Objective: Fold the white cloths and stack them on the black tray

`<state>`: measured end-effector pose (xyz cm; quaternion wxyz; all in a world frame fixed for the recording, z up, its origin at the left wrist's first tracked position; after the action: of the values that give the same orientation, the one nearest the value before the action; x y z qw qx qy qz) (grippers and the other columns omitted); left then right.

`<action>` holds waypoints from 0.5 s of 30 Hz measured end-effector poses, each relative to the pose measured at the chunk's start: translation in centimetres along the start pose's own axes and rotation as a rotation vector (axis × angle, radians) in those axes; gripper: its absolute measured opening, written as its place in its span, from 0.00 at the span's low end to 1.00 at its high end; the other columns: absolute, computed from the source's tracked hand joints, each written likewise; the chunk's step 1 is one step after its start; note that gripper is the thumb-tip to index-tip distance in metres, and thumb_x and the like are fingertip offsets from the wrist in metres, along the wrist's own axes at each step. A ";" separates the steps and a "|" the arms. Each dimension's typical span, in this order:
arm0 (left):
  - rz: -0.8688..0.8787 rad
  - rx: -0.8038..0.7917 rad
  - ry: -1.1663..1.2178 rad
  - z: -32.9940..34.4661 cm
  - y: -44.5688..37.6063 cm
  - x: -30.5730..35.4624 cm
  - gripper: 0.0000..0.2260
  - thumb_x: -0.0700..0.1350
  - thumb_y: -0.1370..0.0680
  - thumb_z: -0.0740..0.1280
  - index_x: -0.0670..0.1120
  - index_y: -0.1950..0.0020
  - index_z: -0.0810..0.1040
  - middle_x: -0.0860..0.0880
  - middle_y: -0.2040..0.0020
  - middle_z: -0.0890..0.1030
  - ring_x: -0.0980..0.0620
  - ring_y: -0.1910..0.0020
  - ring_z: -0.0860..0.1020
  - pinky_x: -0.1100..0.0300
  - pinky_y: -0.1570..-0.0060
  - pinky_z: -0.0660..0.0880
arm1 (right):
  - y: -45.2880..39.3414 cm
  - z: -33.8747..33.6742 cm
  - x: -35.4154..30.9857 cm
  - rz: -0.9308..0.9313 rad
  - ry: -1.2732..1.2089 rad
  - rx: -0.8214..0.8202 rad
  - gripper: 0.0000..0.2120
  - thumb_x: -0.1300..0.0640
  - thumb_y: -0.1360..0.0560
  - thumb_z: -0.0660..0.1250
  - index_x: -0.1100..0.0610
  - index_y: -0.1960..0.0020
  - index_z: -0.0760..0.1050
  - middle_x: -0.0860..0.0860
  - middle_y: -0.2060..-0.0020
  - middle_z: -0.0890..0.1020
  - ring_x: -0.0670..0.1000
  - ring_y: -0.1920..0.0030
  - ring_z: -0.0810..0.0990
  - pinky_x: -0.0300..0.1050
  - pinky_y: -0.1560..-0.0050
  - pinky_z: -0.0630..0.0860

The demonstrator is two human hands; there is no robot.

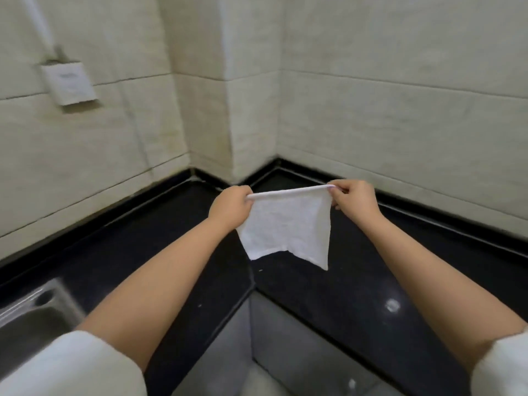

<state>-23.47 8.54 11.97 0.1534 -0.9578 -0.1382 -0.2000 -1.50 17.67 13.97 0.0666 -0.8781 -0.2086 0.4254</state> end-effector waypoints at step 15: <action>0.524 -0.891 -0.316 26.1 0.3 12.1 0.06 0.40 0.24 0.61 0.42 0.53 0.78 0.42 0.53 0.78 0.43 0.49 0.76 0.52 0.49 0.72 | 10.5 -1.3 25.9 0.272 0.414 -0.697 0.08 0.60 0.25 0.64 0.63 0.59 0.78 0.53 0.67 0.77 0.50 0.61 0.74 0.38 0.64 0.63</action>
<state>-3.79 19.83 -5.68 -0.2455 -0.9510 0.1821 -0.0476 17.02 19.17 -6.98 -0.2503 -0.9345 -0.2044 0.1491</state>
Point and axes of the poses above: each hand's wrist, its own y-axis away from the middle knuckle, its own z-axis out of the palm, x = y × z, the point moved 9 cm from there along -y, towards the middle knuckle
